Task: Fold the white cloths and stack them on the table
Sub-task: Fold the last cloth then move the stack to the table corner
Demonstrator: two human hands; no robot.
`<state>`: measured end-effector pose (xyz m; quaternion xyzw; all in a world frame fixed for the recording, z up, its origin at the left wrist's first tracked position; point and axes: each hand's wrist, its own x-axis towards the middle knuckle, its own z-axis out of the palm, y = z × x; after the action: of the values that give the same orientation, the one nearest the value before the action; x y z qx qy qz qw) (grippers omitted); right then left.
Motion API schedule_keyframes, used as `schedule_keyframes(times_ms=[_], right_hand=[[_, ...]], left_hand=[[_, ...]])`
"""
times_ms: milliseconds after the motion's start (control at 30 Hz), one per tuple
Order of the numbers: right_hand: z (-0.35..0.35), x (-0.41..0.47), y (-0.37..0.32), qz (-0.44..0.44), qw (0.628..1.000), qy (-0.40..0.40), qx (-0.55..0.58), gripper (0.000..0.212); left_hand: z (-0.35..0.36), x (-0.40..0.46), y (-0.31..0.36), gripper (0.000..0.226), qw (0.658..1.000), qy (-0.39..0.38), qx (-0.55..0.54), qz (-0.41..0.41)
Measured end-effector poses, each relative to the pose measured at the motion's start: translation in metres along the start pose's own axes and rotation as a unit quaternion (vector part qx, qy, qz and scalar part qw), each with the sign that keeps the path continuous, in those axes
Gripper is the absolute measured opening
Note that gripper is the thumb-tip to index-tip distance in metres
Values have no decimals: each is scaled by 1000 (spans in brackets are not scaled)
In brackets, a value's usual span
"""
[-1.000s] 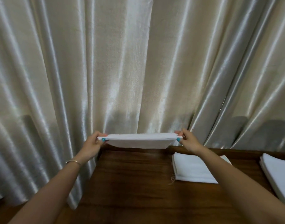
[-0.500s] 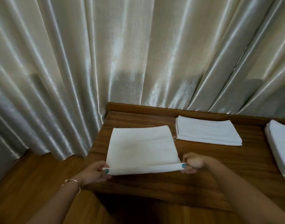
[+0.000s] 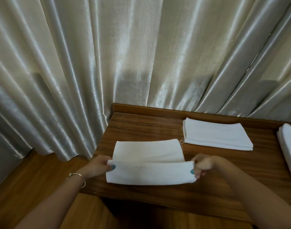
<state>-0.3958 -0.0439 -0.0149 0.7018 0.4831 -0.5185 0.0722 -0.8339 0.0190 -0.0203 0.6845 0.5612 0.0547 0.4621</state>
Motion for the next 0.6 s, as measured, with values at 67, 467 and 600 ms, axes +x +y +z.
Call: schedule_keyframes(times_ms=[67, 467, 600], right_hand=[[-1, 12, 4, -30, 989, 107, 96, 22], [18, 108, -27, -48, 899, 384, 207, 20], [9, 129, -36, -33, 900, 432, 43, 34]], left_hand=[[-2, 23, 6, 11, 997, 55, -56, -8], [39, 129, -2, 17, 950, 311, -7, 31], [45, 146, -12, 27, 942, 332, 58, 9]])
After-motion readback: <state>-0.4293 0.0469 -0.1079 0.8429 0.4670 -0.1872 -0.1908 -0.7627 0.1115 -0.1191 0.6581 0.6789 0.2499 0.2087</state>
